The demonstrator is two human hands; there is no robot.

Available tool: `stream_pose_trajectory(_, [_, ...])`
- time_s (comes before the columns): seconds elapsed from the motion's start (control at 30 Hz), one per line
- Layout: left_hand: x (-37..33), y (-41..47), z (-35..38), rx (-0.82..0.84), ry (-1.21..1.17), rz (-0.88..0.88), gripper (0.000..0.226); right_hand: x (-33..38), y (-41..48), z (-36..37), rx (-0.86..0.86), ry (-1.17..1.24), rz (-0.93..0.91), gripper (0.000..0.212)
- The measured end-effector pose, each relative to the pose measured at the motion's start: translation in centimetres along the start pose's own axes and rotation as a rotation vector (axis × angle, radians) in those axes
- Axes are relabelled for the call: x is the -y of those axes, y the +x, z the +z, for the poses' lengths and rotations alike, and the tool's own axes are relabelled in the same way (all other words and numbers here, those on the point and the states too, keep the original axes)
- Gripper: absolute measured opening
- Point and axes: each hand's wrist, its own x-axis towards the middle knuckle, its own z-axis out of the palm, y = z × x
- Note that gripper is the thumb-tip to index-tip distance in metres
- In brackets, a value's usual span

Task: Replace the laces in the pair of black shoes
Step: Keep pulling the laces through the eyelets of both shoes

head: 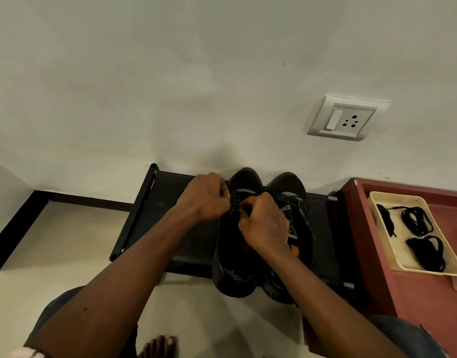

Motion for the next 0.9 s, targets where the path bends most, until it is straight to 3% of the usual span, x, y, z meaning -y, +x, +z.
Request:
stream_pose_trajectory(0.23, [1.3, 0.4, -1.8, -0.302, -0.047, -0.021, 0.009, 0.2, -0.2, -0.3, -0.017, -0.006, -0.01, 0.011])
stream_pose_trajectory(0.43, [2.5, 0.9, -3.2, -0.53, -0.466, -0.183, 0.016, 0.3, -0.3, -0.3, -0.016, 0.031, -0.005, 0.013])
stream_pose_trajectory(0.5, [2.1, 1.1, -3.0, -0.51, -0.761, -0.252, 0.017, 0.3, -0.2, -0.2, -0.01, 0.052, -0.004, 0.013])
stream_pose_trajectory(0.57, [1.3, 1.2, -2.6, -0.331, -1.119, -0.285, 0.014, 0.2, -0.3, -0.1, -0.013, 0.072, -0.007, 0.013])
stream_pose_trajectory(0.6, [0.9, 1.2, -2.3, -0.224, -1.19, -0.282, 0.013, 0.1, -0.2, -0.1, -0.016, 0.073, -0.009, 0.013])
stream_pose_trajectory(0.67, [0.7, 1.3, -1.5, -0.098, -0.931, -0.2, 0.015, 0.0, 0.0, -0.1, -0.018, 0.058, -0.011, 0.012])
stream_pose_trajectory(0.77, [0.6, 1.6, -0.3, -0.061, -0.113, 0.048, 0.021, -0.3, 0.2, -0.1, -0.02, 0.047, -0.01, 0.009])
stream_pose_trajectory(0.83, [0.5, 1.6, 0.0, 0.04, 0.087, 0.11, 0.02, -0.4, 0.2, 0.0, -0.015, 0.041, -0.015, 0.01])
stream_pose_trajectory(0.9, [0.6, 1.6, 0.0, 0.156, 0.141, 0.103, 0.013, -0.5, 0.2, 0.0, -0.016, 0.037, -0.018, 0.011])
